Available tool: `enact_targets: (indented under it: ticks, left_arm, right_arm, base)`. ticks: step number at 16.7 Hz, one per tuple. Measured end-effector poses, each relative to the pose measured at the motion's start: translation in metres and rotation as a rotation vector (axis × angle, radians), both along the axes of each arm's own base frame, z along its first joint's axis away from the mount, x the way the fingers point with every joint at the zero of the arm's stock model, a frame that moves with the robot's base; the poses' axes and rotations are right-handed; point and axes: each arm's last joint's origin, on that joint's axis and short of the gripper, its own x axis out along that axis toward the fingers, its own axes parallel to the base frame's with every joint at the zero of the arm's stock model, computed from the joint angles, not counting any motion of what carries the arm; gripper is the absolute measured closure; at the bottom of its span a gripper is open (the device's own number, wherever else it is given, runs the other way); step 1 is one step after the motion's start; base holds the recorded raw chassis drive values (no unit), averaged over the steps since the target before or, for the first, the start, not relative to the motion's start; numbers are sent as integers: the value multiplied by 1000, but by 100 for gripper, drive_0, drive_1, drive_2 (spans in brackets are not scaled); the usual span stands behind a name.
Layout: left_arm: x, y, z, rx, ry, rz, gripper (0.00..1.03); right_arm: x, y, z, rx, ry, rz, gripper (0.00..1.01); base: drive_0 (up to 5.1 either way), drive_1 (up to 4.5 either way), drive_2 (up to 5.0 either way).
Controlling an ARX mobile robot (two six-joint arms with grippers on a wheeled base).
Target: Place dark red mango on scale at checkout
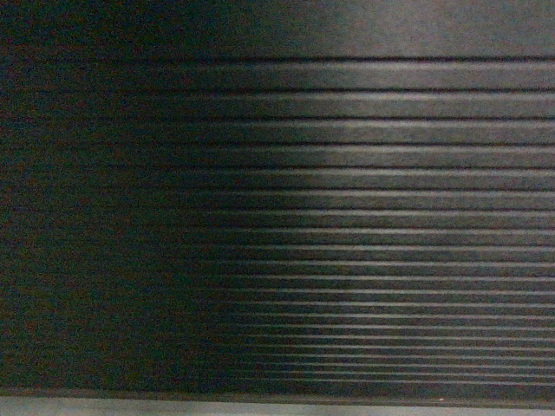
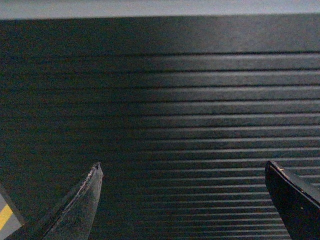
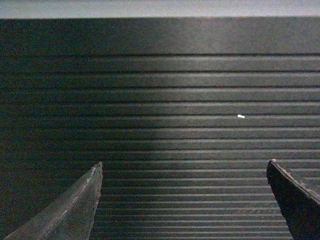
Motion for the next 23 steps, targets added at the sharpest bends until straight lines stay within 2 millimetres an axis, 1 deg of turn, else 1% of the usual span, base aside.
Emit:
enact_targets:
  ticks: [23]
  left_arm:
    - [0,0,0,0,3,1,5]
  right_arm:
    - [0,0,0,0,0,0,3]
  base:
    - [0,0,0]
